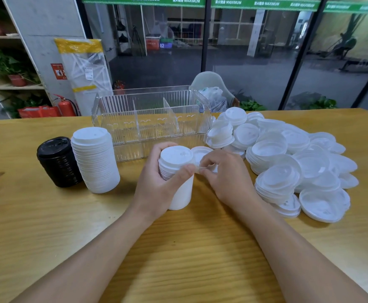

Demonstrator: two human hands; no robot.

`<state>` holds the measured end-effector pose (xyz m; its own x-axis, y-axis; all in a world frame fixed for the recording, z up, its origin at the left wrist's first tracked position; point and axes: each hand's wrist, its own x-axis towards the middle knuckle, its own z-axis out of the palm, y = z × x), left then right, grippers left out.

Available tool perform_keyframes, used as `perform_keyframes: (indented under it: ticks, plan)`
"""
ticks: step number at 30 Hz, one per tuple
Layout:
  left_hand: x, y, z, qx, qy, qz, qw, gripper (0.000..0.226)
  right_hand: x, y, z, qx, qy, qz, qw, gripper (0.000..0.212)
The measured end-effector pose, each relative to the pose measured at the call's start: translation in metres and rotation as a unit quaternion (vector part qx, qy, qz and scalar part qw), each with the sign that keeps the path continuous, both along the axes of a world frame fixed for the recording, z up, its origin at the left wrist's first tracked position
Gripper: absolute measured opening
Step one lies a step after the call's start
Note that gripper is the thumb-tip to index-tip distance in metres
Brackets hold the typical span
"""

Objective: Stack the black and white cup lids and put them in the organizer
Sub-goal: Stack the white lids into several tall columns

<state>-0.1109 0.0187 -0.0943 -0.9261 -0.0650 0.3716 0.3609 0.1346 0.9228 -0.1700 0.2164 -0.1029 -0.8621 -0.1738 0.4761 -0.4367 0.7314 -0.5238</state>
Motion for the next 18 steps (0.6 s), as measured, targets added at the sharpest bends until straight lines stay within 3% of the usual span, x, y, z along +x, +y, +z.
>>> perform_keyframes:
  ticks: [10, 13, 15, 18]
  plan:
    - [0.000, -0.002, -0.003, 0.043, 0.017, 0.000, 0.999, 0.063, 0.012, 0.004, 0.012, -0.136, -0.102, 0.026, 0.985, 0.013]
    - [0.000, -0.003, -0.003, 0.041, 0.020, -0.003, 0.999, 0.066, 0.011, 0.006, 0.016, -0.182, -0.084, 0.027, 0.979, 0.009]
    - [0.000, -0.003, -0.003, 0.040, 0.019, -0.007, 0.999, 0.068, 0.013, 0.005, 0.023, -0.256, -0.068, 0.034, 0.964, 0.006]
    - [0.001, -0.004, -0.003, 0.046, 0.014, -0.015, 0.999, 0.069, 0.017, 0.003, 0.030, -0.372, -0.077, 0.044, 0.924, 0.022]
